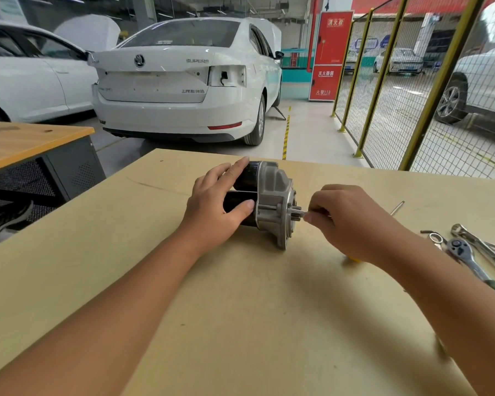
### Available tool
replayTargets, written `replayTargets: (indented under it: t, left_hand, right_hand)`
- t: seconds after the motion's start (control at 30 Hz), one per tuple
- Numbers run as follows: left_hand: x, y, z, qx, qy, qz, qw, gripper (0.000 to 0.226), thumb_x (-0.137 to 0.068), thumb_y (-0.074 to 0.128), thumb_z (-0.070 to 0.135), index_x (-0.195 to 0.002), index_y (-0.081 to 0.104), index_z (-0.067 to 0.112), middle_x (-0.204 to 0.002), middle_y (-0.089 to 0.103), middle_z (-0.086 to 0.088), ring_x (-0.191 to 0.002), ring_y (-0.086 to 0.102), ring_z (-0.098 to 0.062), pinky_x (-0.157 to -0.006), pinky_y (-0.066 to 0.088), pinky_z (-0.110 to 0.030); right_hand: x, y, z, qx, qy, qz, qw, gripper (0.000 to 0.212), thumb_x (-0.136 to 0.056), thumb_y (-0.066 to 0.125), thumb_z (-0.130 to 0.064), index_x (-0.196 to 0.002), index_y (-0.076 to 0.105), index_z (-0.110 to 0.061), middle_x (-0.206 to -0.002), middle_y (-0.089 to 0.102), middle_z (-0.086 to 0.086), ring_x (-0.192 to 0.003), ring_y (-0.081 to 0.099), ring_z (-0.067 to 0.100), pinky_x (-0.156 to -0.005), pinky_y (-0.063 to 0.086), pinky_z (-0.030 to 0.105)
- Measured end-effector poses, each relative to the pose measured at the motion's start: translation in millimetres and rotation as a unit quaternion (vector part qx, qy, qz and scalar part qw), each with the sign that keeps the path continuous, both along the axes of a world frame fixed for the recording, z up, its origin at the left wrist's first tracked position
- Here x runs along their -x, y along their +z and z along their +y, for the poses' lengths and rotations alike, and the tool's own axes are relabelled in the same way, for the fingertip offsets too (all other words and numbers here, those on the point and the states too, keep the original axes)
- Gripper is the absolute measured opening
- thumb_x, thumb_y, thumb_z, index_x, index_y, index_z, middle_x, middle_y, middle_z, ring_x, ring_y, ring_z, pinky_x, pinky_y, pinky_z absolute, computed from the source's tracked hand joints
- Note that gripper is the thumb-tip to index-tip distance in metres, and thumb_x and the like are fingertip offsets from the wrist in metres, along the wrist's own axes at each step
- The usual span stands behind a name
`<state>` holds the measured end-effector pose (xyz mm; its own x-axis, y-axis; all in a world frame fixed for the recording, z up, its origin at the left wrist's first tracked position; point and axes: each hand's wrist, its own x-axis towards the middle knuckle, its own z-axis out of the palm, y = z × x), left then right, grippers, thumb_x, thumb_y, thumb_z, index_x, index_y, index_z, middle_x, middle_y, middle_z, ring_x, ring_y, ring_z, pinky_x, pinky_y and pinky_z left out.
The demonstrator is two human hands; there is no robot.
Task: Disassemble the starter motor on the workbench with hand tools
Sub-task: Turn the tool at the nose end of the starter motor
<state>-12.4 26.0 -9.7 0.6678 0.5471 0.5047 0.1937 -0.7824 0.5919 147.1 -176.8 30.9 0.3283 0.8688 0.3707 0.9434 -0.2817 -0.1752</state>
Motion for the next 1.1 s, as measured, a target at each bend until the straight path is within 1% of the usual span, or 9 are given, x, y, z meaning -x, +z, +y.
replayTargets:
  t: [0.1, 0.23, 0.3, 0.43, 0.57, 0.63, 0.87, 0.97, 1.1]
  left_hand:
    - [0.5, 0.1, 0.1, 0.007, -0.003, -0.005, 1.0, 0.075, -0.084, 0.06, 0.048, -0.154, 0.031, 0.056, -0.155, 0.043, 0.01, -0.138, 0.036, -0.016, -0.118, 0.034, -0.041]
    - [0.4, 0.8, -1.0, 0.018, -0.006, -0.007, 1.0, 0.075, -0.084, 0.06, 0.051, -0.154, 0.033, 0.055, -0.156, 0.042, 0.011, -0.139, 0.034, -0.015, -0.119, 0.032, -0.04]
    - [0.4, 1.1, -1.7, 0.012, -0.002, -0.003, 1.0, 0.077, -0.083, 0.061, 0.052, -0.155, 0.034, 0.053, -0.156, 0.041, 0.011, -0.14, 0.034, -0.016, -0.119, 0.032, -0.041]
    - [-0.4, 1.6, -2.7, 0.005, 0.003, 0.001, 1.0, 0.078, -0.083, 0.06, 0.053, -0.156, 0.033, 0.051, -0.156, 0.041, 0.011, -0.139, 0.034, -0.017, -0.117, 0.032, -0.04]
    - [-0.9, 1.6, -2.7, -0.003, 0.007, 0.003, 1.0, 0.078, -0.083, 0.059, 0.053, -0.157, 0.034, 0.049, -0.155, 0.041, 0.01, -0.139, 0.035, -0.018, -0.116, 0.032, -0.038]
    - [-0.8, 1.6, -2.8, -0.005, 0.008, 0.004, 1.0, 0.079, -0.083, 0.059, 0.054, -0.157, 0.034, 0.048, -0.156, 0.042, 0.01, -0.138, 0.036, -0.018, -0.115, 0.032, -0.037]
    - [-0.9, 2.9, -4.6, -0.011, 0.011, 0.007, 1.0, 0.079, -0.083, 0.059, 0.053, -0.158, 0.035, 0.045, -0.155, 0.042, 0.009, -0.138, 0.037, -0.02, -0.114, 0.032, -0.036]
    - [-0.5, 3.9, -5.5, -0.011, 0.012, 0.011, 1.0, 0.079, -0.083, 0.059, 0.053, -0.158, 0.034, 0.044, -0.156, 0.042, 0.008, -0.137, 0.037, -0.021, -0.115, 0.034, -0.038]
    - [-0.1, 4.7, -6.1, -0.009, 0.01, 0.011, 1.0, 0.079, -0.083, 0.059, 0.053, -0.158, 0.034, 0.045, -0.155, 0.042, 0.009, -0.137, 0.037, -0.021, -0.114, 0.034, -0.038]
  right_hand:
    - [2.9, -0.2, -2.2, -0.017, -0.028, -0.046, 0.998, 0.018, -0.096, 0.06, -0.041, -0.085, 0.064, -0.027, -0.083, 0.058, -0.011, -0.077, 0.054, 0.018, -0.07, 0.043, 0.036]
    - [3.6, 0.9, -5.3, -0.015, -0.03, -0.005, 0.999, 0.015, -0.096, 0.061, -0.044, -0.089, 0.064, -0.031, -0.073, 0.06, -0.009, -0.072, 0.056, 0.02, -0.062, 0.05, 0.035]
    - [3.3, 0.8, -5.0, -0.014, -0.013, 0.011, 1.0, 0.016, -0.098, 0.059, -0.039, -0.09, 0.067, -0.027, -0.068, 0.06, -0.006, -0.069, 0.055, 0.02, -0.063, 0.05, 0.037]
    - [1.9, 2.4, -2.2, -0.006, -0.002, 0.002, 1.0, 0.024, -0.102, 0.051, -0.027, -0.095, 0.07, -0.014, -0.082, 0.058, -0.002, -0.078, 0.055, 0.023, -0.07, 0.045, 0.037]
    - [6.0, -0.7, -2.7, -0.002, -0.059, -0.124, 0.991, 0.023, -0.102, 0.048, -0.041, -0.095, 0.067, -0.03, -0.09, 0.06, -0.011, -0.091, 0.058, 0.023, -0.078, 0.038, 0.039]
    - [8.2, 1.9, -3.5, -0.018, -0.069, -0.139, 0.988, 0.019, -0.099, 0.054, -0.044, -0.091, 0.067, -0.033, -0.089, 0.062, -0.013, -0.09, 0.057, 0.021, -0.08, 0.036, 0.04]
    - [10.1, 3.7, -3.1, -0.01, -0.027, -0.066, 0.997, 0.017, -0.096, 0.064, -0.037, -0.085, 0.052, -0.03, -0.084, 0.058, -0.009, -0.075, 0.056, 0.023, -0.056, 0.041, 0.031]
    - [8.9, 3.3, -3.5, -0.017, 0.007, -0.011, 1.0, 0.012, -0.098, 0.061, -0.033, -0.089, 0.059, -0.025, -0.077, 0.055, -0.005, -0.073, 0.053, 0.023, -0.063, 0.047, 0.038]
    - [3.1, 2.9, -1.8, -0.023, 0.009, -0.005, 1.0, 0.024, -0.101, 0.054, -0.025, -0.089, 0.069, -0.01, -0.077, 0.055, 0.002, -0.072, 0.053, 0.024, -0.068, 0.047, 0.04]
